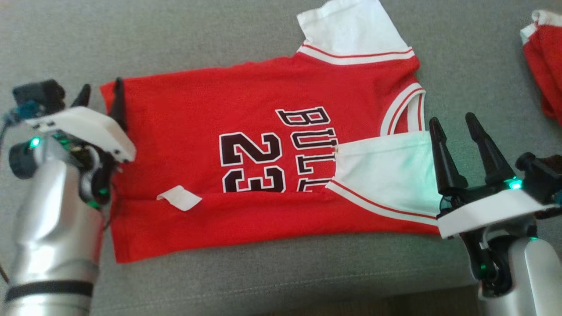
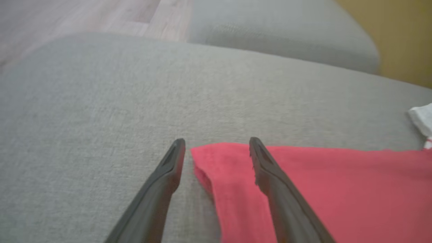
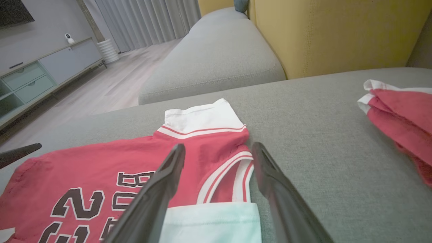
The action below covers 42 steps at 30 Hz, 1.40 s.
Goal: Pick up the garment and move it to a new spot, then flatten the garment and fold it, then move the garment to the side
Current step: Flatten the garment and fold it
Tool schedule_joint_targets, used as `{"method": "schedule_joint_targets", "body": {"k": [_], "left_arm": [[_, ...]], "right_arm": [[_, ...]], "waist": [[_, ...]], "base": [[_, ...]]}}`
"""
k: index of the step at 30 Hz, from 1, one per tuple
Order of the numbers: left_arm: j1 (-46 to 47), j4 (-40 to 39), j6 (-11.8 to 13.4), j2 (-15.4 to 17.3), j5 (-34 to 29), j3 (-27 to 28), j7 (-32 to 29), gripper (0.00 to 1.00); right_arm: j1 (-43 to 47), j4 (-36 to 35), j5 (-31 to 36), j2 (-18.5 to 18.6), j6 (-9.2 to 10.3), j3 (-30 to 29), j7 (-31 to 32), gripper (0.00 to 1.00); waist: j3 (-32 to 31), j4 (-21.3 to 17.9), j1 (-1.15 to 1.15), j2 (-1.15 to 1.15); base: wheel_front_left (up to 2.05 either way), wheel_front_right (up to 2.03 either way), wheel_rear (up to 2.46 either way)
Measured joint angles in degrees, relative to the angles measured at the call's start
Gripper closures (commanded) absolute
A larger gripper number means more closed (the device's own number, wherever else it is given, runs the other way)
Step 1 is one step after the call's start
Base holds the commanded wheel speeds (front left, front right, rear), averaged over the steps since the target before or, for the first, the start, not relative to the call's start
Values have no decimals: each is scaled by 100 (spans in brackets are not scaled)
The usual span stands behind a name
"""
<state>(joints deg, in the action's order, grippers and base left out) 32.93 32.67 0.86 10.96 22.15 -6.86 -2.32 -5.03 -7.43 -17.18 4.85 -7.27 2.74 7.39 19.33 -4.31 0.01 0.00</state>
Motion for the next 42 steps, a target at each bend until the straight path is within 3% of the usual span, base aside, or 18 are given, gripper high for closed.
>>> {"method": "schedule_joint_targets", "body": {"k": [6,12,26,27,28,30,31,37,42], "left_arm": [[671,1092,-245,259,234,99,-544,0],[1114,1519,-445,450,405,183,-943,0],[1343,1601,-641,590,477,-65,-1856,0],[1342,1581,-641,594,491,-78,-1909,8],[1340,1567,-641,598,511,-86,-1945,25],[1324,1518,-642,608,525,-133,-1987,90],[1310,1486,-642,604,525,-165,-2029,100],[1162,1273,-608,598,525,-182,-1861,100],[1112,978,-533,492,516,-243,-1561,100]], "right_arm": [[-73,94,-66,-19,0,68,-57,0],[-205,183,-158,-19,0,73,-136,0],[-260,313,-199,-29,0,53,-183,0],[-260,315,-200,-30,0,54,-183,0],[-260,322,-200,-30,0,54,-183,0],[-260,335,-226,-33,0,52,-182,0],[-260,337,-227,-35,0,47,-182,0],[-471,565,-244,36,0,-159,-175,0],[-1567,1199,-409,511,0,-307,-20,0]], "waist": [[269,-118,0,0],[383,-176,-1,0],[343,-177,-1,0],[343,-176,-1,0],[341,-176,-1,0],[341,-177,-1,0],[342,-178,-1,0],[326,-173,-1,0],[335,-45,-1,0]], "base": [[0,0,0],[0,0,0],[0,0,0],[0,0,0],[0,0,0],[0,0,0],[0,0,0],[0,0,0],[0,0,0]]}}
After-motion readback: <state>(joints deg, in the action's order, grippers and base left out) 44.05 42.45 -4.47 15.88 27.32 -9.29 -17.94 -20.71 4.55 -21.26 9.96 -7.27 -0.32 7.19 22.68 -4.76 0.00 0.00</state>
